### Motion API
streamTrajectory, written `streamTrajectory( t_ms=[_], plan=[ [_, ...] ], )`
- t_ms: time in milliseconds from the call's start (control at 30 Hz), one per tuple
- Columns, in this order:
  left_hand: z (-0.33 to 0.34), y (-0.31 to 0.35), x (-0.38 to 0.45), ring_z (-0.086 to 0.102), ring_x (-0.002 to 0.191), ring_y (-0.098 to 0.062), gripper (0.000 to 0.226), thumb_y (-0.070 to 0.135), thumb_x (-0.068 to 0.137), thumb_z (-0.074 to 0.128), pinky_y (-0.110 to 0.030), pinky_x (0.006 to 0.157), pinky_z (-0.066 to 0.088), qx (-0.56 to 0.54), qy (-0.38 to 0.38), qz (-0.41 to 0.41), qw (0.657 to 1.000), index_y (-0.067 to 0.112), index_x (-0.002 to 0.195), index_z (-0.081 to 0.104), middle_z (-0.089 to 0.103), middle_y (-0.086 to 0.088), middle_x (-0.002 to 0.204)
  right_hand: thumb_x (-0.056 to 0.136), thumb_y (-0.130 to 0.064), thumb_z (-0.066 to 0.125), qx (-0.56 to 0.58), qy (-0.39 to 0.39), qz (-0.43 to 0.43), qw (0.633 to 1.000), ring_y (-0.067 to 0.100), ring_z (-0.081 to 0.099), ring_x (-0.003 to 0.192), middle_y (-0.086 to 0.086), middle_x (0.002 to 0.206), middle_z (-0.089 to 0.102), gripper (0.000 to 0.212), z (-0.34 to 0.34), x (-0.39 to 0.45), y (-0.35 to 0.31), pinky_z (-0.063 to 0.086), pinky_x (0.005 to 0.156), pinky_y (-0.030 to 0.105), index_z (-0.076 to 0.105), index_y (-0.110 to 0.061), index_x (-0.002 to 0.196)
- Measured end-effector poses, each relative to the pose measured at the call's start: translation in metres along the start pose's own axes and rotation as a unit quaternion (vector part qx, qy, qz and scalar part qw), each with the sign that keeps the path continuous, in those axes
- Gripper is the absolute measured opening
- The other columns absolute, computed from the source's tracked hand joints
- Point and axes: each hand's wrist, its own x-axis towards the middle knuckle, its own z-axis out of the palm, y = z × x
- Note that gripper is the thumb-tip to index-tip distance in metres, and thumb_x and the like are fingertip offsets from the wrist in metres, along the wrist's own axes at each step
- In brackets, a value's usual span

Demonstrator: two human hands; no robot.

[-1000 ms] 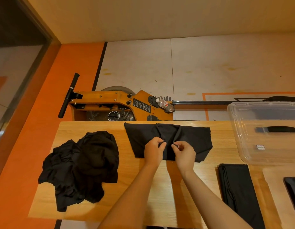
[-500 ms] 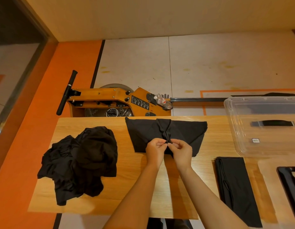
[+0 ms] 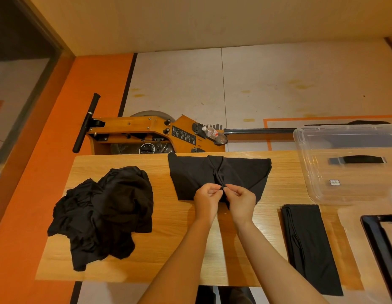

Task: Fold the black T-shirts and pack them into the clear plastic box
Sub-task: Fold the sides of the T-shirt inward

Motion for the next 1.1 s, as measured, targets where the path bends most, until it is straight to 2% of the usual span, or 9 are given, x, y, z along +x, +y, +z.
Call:
streamTrajectory(
  t_ms=[167, 300, 367, 567, 700, 800, 867, 967, 1100],
  plan=[
    [0.001, -0.004, 0.001, 0.066, 0.091, -0.013, 0.014, 0.008, 0.091, 0.063, -0.025, 0.082, 0.056, 0.007, -0.017, -0.012, 1.000, 0.013, 0.102, 0.069, 0.070, -0.002, 0.096, 0.090, -0.012, 0.068, 0.013, -0.010, 0.020, 1.000, 0.012, 0.068, 0.093, -0.002, 0.093, 0.072, 0.020, 0.000, -0.002, 0.001, 0.056, 0.089, 0.032, 0.073, -0.009, 0.109],
    [-0.001, -0.003, 0.000, 0.067, 0.094, -0.015, 0.028, -0.004, 0.095, 0.046, -0.022, 0.080, 0.056, -0.028, -0.044, -0.048, 0.997, 0.011, 0.101, 0.069, 0.070, -0.004, 0.098, 0.085, -0.018, 0.075, 0.021, -0.017, 0.031, 0.999, 0.007, 0.066, 0.086, -0.010, 0.087, 0.067, 0.026, -0.001, -0.003, -0.002, 0.051, 0.070, 0.012, 0.071, -0.010, 0.110],
    [-0.001, -0.001, 0.000, 0.066, 0.094, -0.015, 0.033, -0.005, 0.096, 0.041, -0.018, 0.075, 0.055, -0.057, -0.058, -0.064, 0.995, 0.011, 0.098, 0.069, 0.069, -0.002, 0.095, 0.084, -0.017, 0.076, 0.010, -0.015, 0.034, 0.999, 0.001, 0.063, 0.083, -0.012, 0.086, 0.065, 0.030, -0.001, -0.004, -0.002, 0.049, 0.067, 0.010, 0.070, -0.008, 0.112],
    [0.000, -0.007, 0.012, 0.064, 0.095, -0.017, 0.030, -0.001, 0.099, 0.039, -0.017, 0.072, 0.054, -0.116, -0.065, -0.138, 0.981, -0.002, 0.116, 0.063, 0.066, -0.002, 0.093, 0.085, -0.013, 0.074, -0.014, -0.008, 0.028, 0.999, 0.003, 0.063, 0.085, -0.007, 0.089, 0.066, 0.028, 0.001, -0.004, 0.000, 0.050, 0.077, 0.016, 0.070, -0.007, 0.112],
    [0.003, -0.006, 0.017, 0.063, 0.098, -0.021, 0.029, 0.008, 0.100, 0.043, -0.021, 0.076, 0.053, -0.152, -0.059, -0.175, 0.971, -0.002, 0.117, 0.064, 0.066, -0.012, 0.106, 0.088, -0.014, 0.072, -0.023, 0.003, 0.019, 1.000, 0.008, 0.065, 0.088, -0.001, 0.092, 0.070, 0.023, 0.002, -0.003, 0.001, 0.055, 0.084, 0.026, 0.072, -0.008, 0.110],
    [0.003, -0.006, 0.018, 0.064, 0.102, -0.025, 0.030, 0.007, 0.099, 0.042, -0.022, 0.077, 0.053, -0.162, -0.070, -0.185, 0.967, -0.004, 0.118, 0.063, 0.066, -0.015, 0.109, 0.090, -0.013, 0.069, -0.018, 0.015, 0.022, 0.999, 0.012, 0.067, 0.089, 0.000, 0.091, 0.072, 0.018, 0.002, -0.002, 0.002, 0.057, 0.087, 0.031, 0.073, -0.008, 0.107],
    [0.000, -0.007, 0.023, 0.064, 0.106, -0.028, 0.030, 0.004, 0.100, 0.041, -0.020, 0.075, 0.055, -0.143, -0.082, -0.172, 0.971, -0.005, 0.122, 0.059, 0.065, -0.019, 0.115, 0.090, -0.012, 0.068, -0.011, 0.022, 0.024, 0.999, 0.012, 0.067, 0.087, 0.000, 0.088, 0.071, 0.013, 0.001, -0.001, 0.002, 0.057, 0.085, 0.032, 0.074, -0.010, 0.102],
    [-0.003, -0.002, 0.035, 0.065, 0.096, -0.019, 0.030, 0.002, 0.099, 0.042, -0.019, 0.075, 0.054, -0.036, -0.056, -0.129, 0.989, 0.002, 0.123, 0.060, 0.065, -0.014, 0.117, 0.090, -0.011, 0.068, 0.015, 0.028, 0.031, 0.999, 0.013, 0.067, 0.083, 0.001, 0.083, 0.071, 0.012, 0.000, 0.000, -0.001, 0.054, 0.079, 0.024, 0.072, -0.010, 0.101],
    [-0.009, 0.008, 0.063, 0.064, 0.100, -0.021, 0.024, 0.008, 0.096, 0.049, -0.032, 0.085, 0.054, 0.100, 0.002, -0.057, 0.993, 0.011, 0.113, 0.065, 0.068, -0.006, 0.106, 0.090, -0.009, 0.067, 0.042, 0.033, 0.032, 0.998, 0.014, 0.066, 0.080, 0.003, 0.079, 0.069, 0.011, -0.002, 0.002, -0.004, 0.048, 0.073, 0.017, 0.071, -0.012, 0.100]
  ],
)
